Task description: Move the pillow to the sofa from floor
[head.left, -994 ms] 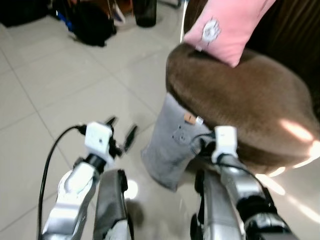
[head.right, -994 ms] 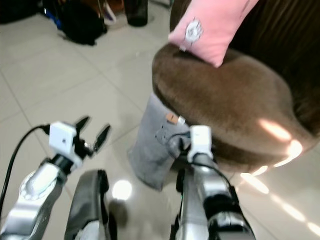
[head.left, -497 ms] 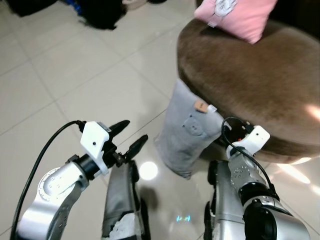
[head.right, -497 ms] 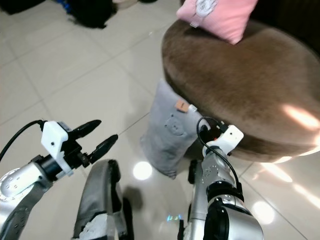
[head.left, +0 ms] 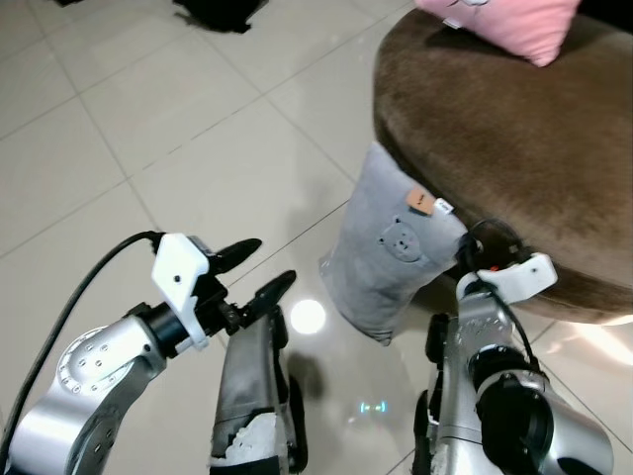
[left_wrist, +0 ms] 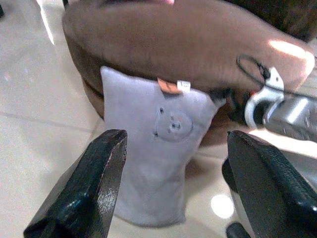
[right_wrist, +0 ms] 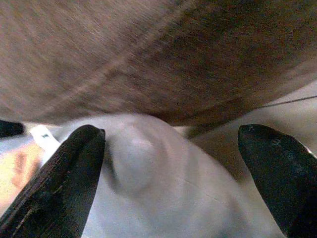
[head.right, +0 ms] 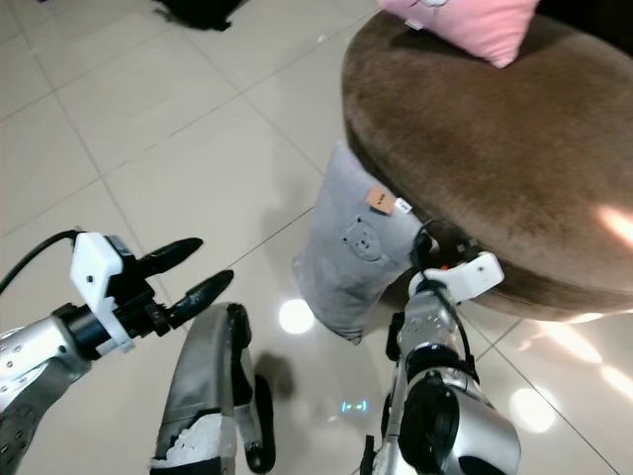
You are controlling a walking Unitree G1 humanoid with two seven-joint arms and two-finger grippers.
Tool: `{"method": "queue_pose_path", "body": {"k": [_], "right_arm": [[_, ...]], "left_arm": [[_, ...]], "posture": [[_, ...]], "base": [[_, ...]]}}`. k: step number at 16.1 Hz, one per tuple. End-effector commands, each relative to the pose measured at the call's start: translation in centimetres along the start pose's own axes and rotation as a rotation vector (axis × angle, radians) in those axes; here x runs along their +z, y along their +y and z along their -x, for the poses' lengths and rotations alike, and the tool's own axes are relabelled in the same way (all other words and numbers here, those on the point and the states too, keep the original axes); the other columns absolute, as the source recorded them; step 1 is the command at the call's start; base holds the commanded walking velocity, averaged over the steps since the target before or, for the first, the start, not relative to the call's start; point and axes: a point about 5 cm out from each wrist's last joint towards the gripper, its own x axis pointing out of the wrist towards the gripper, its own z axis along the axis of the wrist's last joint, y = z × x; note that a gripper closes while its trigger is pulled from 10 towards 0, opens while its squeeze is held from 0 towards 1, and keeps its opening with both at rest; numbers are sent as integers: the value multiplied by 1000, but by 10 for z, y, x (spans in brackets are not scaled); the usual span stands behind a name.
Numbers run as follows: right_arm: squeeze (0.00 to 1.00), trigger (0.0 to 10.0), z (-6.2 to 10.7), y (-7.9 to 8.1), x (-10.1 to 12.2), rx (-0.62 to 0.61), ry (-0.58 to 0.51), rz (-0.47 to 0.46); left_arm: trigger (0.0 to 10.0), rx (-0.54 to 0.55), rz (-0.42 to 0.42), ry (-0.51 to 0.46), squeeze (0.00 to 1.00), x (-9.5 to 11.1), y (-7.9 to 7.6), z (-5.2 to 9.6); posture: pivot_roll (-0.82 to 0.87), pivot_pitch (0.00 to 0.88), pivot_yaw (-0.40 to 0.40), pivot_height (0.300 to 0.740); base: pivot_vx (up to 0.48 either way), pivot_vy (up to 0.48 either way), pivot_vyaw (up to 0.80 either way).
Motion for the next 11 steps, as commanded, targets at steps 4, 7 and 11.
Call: {"method": "queue_pose_path", "body": {"k": [4,7,11], "right_arm": [[886,10000,4,11,-19,94,73,25],[0,10000,10,14,-35,120,127,65],[0,4784,14,17,-43,141,138,63]], "left_arm": [[10000,7,47,92,0,-44,18,-24],[10000,17,62,124,0,-63,26,-58],[10000,11,57,162,0,-93,12,-78]], "posture": [[294,318,157,510],[303,318,159,510],[309,312,166,510]], "base": [[0,0,0],[0,0,0],[0,0,0]]}}
